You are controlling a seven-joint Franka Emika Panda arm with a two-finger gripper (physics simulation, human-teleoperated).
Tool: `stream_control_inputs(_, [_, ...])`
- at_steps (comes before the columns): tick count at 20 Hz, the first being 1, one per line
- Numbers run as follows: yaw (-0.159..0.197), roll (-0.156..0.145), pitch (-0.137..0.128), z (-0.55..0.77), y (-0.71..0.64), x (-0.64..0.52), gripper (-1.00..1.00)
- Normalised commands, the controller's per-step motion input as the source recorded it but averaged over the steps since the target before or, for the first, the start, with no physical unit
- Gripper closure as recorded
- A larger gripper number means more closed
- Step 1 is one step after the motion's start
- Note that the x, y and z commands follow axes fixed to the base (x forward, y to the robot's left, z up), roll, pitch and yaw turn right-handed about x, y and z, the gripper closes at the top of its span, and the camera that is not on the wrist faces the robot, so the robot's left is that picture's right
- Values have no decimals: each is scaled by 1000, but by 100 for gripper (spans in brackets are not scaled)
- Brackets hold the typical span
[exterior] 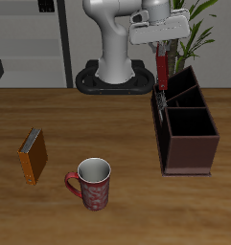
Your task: Place the striped book into the left desk caddy's front compartment and place the red book into the left desk caddy's left compartment and place the orange book into the left desk caddy's back compartment
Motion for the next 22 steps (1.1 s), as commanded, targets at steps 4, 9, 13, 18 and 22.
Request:
stream_control_inputs(4, [4,58,34,-87,222,7,100])
stream_control_inputs(9, [4,36,12,-32,126,34,100])
stream_control_inputs(13, [-1,23,19,-81,88,-12,100])
stream_control_inputs(18, [-29,20,38,-148,96,-63,100])
stream_control_inputs(22, [-10,30,27,-111,108,-80,100])
